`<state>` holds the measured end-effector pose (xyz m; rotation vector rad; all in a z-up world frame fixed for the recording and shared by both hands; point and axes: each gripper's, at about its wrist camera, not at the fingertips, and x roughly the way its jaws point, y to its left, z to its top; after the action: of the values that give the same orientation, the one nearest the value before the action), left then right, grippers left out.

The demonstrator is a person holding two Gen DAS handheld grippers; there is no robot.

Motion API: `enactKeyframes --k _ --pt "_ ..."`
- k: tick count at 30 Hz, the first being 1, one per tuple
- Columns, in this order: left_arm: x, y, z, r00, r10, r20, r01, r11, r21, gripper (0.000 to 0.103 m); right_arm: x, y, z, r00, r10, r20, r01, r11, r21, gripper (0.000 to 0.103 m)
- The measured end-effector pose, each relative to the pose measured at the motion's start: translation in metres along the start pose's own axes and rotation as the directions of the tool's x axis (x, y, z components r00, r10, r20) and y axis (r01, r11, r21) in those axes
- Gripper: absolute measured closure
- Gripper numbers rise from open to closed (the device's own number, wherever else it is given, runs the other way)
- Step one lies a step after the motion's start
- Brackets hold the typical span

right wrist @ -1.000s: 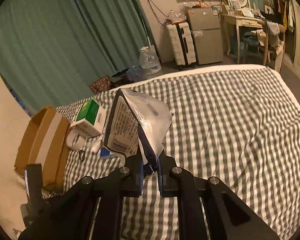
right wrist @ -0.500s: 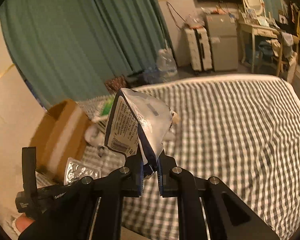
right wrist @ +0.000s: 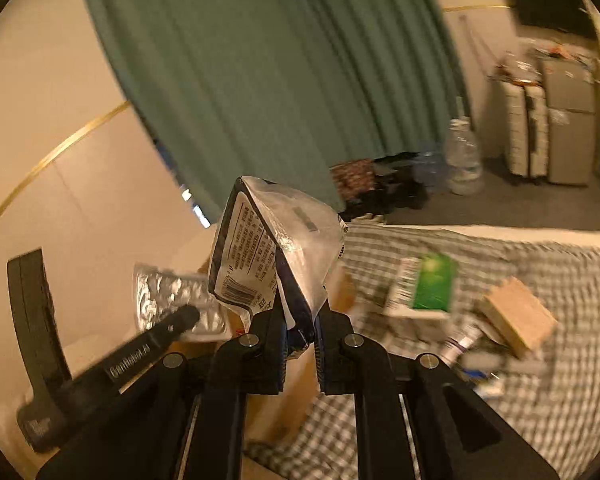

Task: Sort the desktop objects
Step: 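Carry the blister pack and pouch into the cardboard box and release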

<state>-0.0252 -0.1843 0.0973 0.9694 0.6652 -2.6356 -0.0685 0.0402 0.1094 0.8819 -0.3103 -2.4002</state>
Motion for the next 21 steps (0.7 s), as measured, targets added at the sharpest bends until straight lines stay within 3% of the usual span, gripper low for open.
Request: enactKeyframes --k 6,7,8,9,11,14,18,21 --pt "0.031 0.032 0.000 0.996 0.079 -0.052 -0.081 0.996 -0.042 0.093 0.060 0.027 0.000 0.996 0.045 -0.073 -0.046 0.999 -0.015 0.089" --pt "0.033 0.035 -0.001 0.994 0.100 -0.054 -0.102 0.994 -0.049 0.091 0.068 0.029 0.000 0.996 0.049 -0.080 -0.051 0.999 -0.013 0.071" --pt "0.036 0.037 -0.002 0.990 0.128 -0.056 -0.131 0.990 -0.055 0.078 0.074 0.031 0.000 0.994 0.058 -0.092 -0.058 0.998 -0.001 0.052" --pt "0.038 0.039 -0.001 0.988 0.142 -0.057 -0.145 0.988 -0.058 0.046 0.075 0.030 0.000 0.994 0.056 -0.094 -0.055 0.998 0.007 0.017" --pt "0.041 0.041 0.000 0.976 0.212 -0.058 -0.215 0.974 -0.066 0.005 0.061 0.027 -0.001 0.998 0.056 -0.028 -0.056 0.998 0.006 0.015" --pt "0.027 0.043 0.000 0.964 0.266 0.000 -0.265 0.961 -0.081 0.003 0.039 0.016 -0.004 0.999 -0.014 0.049 0.015 1.000 -0.020 0.014" --pt "0.025 0.030 -0.002 0.981 0.193 0.002 -0.193 0.980 -0.054 0.002 0.009 -0.026 -0.018 0.986 -0.141 0.089 0.141 0.990 0.002 0.014" --pt "0.022 0.001 -0.010 0.994 0.110 0.004 -0.110 0.994 0.002 0.000 -0.014 -0.069 -0.036 0.960 -0.266 0.083 0.266 0.964 0.020 0.014"
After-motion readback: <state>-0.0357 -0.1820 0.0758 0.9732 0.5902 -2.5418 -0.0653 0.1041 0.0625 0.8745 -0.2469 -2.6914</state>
